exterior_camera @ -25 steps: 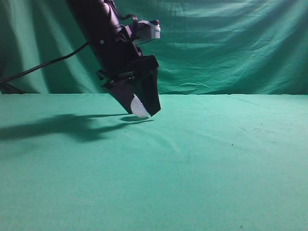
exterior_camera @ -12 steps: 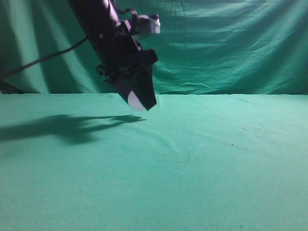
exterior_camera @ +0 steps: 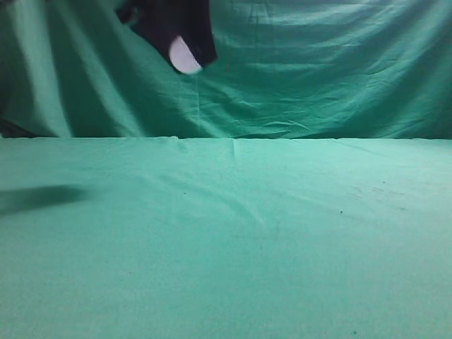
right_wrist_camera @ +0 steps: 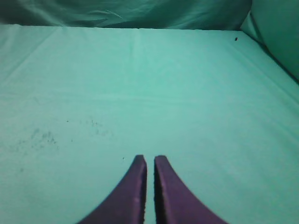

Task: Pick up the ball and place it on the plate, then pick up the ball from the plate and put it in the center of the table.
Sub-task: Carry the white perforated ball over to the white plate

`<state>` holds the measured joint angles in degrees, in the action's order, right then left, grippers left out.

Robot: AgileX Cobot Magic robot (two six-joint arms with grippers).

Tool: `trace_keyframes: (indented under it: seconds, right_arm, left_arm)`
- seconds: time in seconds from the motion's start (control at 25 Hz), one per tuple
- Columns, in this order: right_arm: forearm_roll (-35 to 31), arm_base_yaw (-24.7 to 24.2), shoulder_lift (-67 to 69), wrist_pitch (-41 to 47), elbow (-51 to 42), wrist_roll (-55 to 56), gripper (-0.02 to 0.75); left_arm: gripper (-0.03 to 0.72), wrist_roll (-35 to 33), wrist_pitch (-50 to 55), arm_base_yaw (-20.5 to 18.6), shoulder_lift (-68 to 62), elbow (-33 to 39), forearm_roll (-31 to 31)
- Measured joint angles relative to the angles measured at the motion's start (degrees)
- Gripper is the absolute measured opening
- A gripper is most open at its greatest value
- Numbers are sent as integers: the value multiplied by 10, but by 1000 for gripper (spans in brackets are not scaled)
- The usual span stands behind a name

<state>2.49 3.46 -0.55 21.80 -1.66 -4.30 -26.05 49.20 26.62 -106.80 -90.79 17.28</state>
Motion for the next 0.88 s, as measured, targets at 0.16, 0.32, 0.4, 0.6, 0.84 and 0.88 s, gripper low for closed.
trace_keyframes:
  seconds: [0.16, 0.32, 0.4, 0.6, 0.84, 0.88]
  right_arm:
    - [15, 0, 0, -27, 0, -9, 48]
    - [7, 0, 0, -173, 0, -9, 48]
    - [6, 0, 0, -266, 0, -9, 48]
    - [-40, 0, 0, -385, 10, 13, 48]
    - [-82, 0, 81, -109, 138, 66, 48]
    - [-88, 0, 110, -82, 159, 70, 48]
  left_arm:
    - [310, 111, 20, 0, 56, 0, -101]
    - [310, 135, 24, 0, 125, 18, -134]
    - [310, 138, 22, 0, 160, 44, -142]
    - [310, 157, 4, 0, 247, 152, -174]
    - [310, 246, -15, -2, 321, 255, -263]
    - [310, 261, -15, -8, 327, 267, -276]
